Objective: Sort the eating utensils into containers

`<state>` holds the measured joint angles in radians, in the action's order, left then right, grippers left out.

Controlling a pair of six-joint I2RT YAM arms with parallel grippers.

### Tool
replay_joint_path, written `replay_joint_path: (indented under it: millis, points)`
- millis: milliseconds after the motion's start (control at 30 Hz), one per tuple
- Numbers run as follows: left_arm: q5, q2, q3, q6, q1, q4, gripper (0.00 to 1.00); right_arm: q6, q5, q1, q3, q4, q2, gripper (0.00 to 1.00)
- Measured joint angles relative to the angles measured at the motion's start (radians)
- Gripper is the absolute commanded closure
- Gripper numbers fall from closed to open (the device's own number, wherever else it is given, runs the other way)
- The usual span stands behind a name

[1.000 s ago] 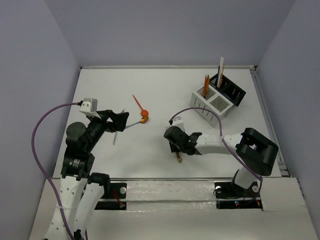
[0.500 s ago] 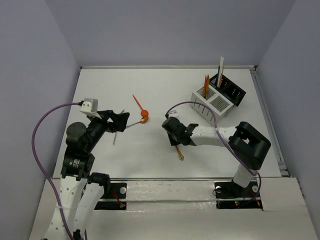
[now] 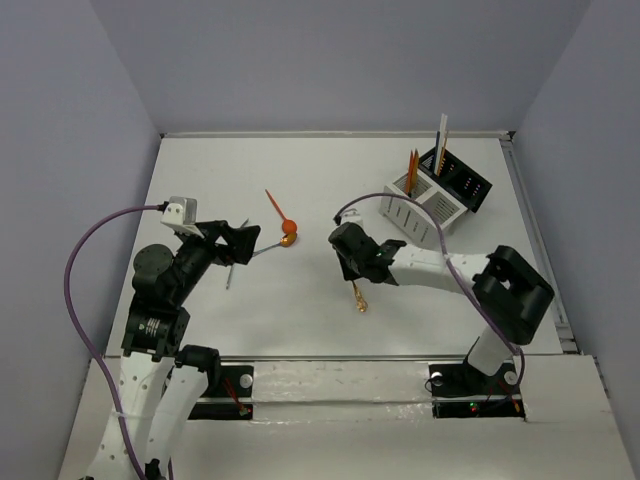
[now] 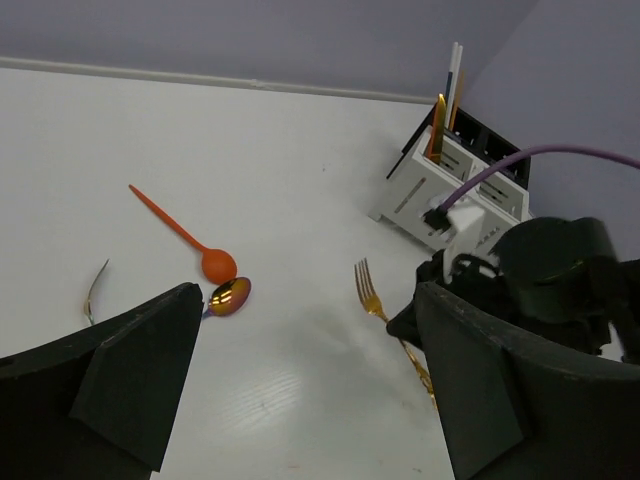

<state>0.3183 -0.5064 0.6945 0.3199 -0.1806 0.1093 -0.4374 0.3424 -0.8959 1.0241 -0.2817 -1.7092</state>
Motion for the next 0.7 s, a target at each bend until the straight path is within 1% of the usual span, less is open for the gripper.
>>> replay_joint_path:
  millis: [133, 200, 267, 367, 433, 533, 633, 700]
  points:
    - [0.0, 0.002, 0.0, 0.0, -0.001, 0.0, 0.01, 0.023, 0.064, 0.058, 0.0, 0.043, 0.19, 0.93]
    - [0.0, 0.007, 0.0, 0.0, -0.001, 0.0, 0.01, 0.047, 0.114, 0.115, -0.005, 0.119, 0.316, 0.93]
    - [0.0, 0.01, 0.0, 0.0, -0.001, 0.0, 0.01, 0.073, 0.159, 0.175, -0.012, 0.204, 0.407, 0.93]
    - [0.0, 0.013, 0.0, 0.0, -0.004, 0.0, 0.01, 0.114, 0.217, 0.286, -0.029, 0.337, 0.489, 0.93]
    - [-0.001, 0.014, 0.0, 0.0, -0.011, 0.001, 0.01, 0.146, 0.253, 0.375, -0.045, 0.424, 0.506, 0.93]
    - [-0.003, 0.014, 0.0, 0.0, -0.021, 0.001, 0.01, 0.193, 0.279, 0.499, -0.054, 0.518, 0.469, 0.93]
    - [-0.005, 0.015, 0.0, 0.0, -0.031, 0.003, 0.01, 0.239, 0.286, 0.579, -0.057, 0.589, 0.409, 0.93]
    - [-0.005, 0.016, 0.0, 0.0, -0.035, 0.005, 0.01, 0.239, 0.28, 0.618, -0.058, 0.61, 0.381, 0.93]
